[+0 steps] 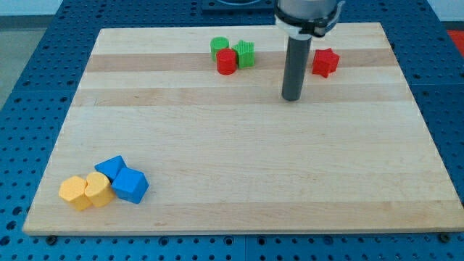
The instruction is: Push red star towards top right
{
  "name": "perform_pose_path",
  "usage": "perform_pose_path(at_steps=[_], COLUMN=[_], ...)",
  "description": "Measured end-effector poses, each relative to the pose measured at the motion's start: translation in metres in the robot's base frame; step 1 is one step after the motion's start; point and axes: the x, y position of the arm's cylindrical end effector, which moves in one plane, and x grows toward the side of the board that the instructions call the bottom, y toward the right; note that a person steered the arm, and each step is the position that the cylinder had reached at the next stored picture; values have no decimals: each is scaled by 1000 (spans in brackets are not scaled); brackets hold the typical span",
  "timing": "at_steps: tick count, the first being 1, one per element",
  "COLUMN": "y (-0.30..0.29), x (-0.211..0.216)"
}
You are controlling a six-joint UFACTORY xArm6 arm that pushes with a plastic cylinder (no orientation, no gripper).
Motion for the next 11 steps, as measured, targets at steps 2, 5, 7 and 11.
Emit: perform_pose_path(at_steps=[2, 5, 7, 11], y=[19, 55, 63, 87], x=[-37, -61, -77, -89])
